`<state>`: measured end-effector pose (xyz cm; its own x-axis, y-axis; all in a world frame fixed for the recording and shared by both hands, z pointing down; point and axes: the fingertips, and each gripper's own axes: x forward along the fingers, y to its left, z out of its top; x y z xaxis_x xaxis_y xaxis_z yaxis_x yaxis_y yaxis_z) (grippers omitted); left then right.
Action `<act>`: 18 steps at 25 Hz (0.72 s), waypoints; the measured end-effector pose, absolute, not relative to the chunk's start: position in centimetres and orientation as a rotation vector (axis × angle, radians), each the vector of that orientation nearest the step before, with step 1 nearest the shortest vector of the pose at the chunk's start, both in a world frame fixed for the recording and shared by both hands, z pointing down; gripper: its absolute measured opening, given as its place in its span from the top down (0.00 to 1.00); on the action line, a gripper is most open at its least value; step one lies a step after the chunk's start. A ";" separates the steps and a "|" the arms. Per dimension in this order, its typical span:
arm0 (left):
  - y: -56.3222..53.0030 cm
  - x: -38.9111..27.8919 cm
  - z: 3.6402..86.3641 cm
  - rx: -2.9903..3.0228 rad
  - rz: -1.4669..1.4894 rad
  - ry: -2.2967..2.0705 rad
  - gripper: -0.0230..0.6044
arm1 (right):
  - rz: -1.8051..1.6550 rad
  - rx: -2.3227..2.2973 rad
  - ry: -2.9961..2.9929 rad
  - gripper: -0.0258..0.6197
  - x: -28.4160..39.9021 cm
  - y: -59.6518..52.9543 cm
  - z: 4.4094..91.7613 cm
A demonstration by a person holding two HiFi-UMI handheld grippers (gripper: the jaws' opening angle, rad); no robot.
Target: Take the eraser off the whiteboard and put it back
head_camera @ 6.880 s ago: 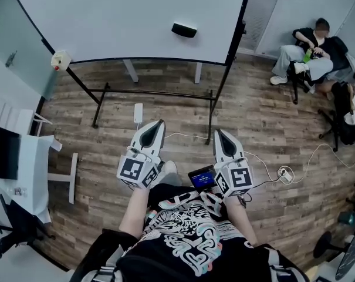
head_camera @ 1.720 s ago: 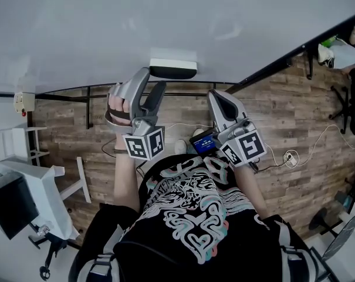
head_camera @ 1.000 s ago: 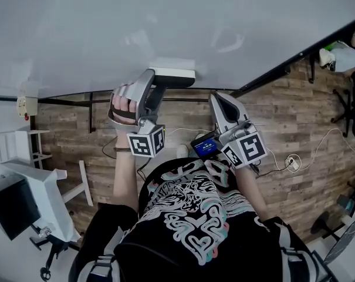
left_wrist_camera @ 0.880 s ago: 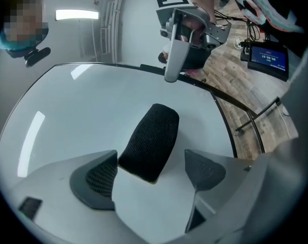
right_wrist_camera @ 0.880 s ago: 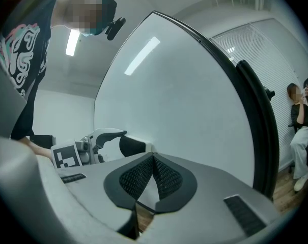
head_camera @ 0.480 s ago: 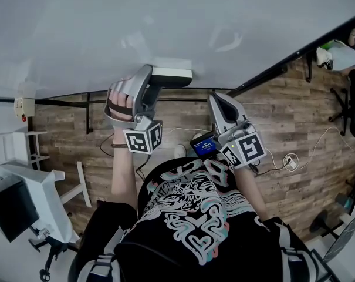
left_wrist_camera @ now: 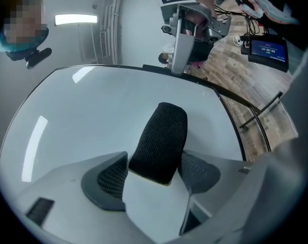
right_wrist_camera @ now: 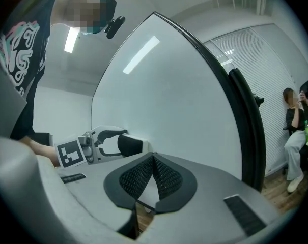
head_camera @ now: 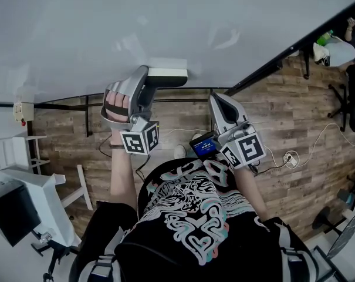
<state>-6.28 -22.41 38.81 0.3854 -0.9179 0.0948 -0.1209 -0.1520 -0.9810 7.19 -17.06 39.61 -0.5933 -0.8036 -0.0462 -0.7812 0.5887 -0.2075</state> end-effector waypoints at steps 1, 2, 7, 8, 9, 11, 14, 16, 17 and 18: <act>-22.4 -6.3 38.8 -1.572 -0.927 0.952 0.46 | -0.249 -1.346 2.676 0.91 7.3 -17.1 39.6; -22.5 -6.3 38.9 -1.574 -0.927 0.949 0.46 | -0.249 -1.350 2.675 0.91 7.4 -17.1 39.6; -22.0 -6.0 38.9 -1.657 -0.860 0.959 0.47 | -0.246 -1.374 2.670 0.91 7.7 -17.1 39.8; -21.9 -5.9 39.0 -1.663 -0.858 0.959 0.47 | -0.248 -1.379 2.670 0.91 7.8 -17.1 39.9; -21.8 -5.8 39.3 -1.661 -0.865 0.954 0.47 | -0.250 -1.385 2.669 0.91 7.9 -17.0 39.9; -21.6 -5.6 39.8 -1.664 -0.877 0.942 0.47 | -0.250 -1.394 2.666 0.91 8.0 -16.9 40.0; -21.1 -5.4 40.0 -1.672 -0.877 0.941 0.47 | -0.246 -1.400 2.666 0.91 8.2 -16.6 40.0; -20.7 -5.1 40.0 -1.672 -0.873 0.943 0.47 | -0.242 -1.409 2.665 0.91 8.4 -16.4 40.0; -20.5 -5.0 40.0 -1.669 -0.873 0.942 0.47 | -0.240 -1.415 2.664 0.91 8.5 -16.2 40.0; -20.4 -5.0 40.0 -1.666 -0.873 0.941 0.47 | -0.239 -1.421 2.664 0.92 8.6 -16.1 40.0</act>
<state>-4.96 -20.36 40.00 0.4382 -0.8921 0.1102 -0.1766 -0.2057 -0.9626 8.61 -16.12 40.04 -0.5546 -0.8317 -0.0255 -0.8139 0.5486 -0.1914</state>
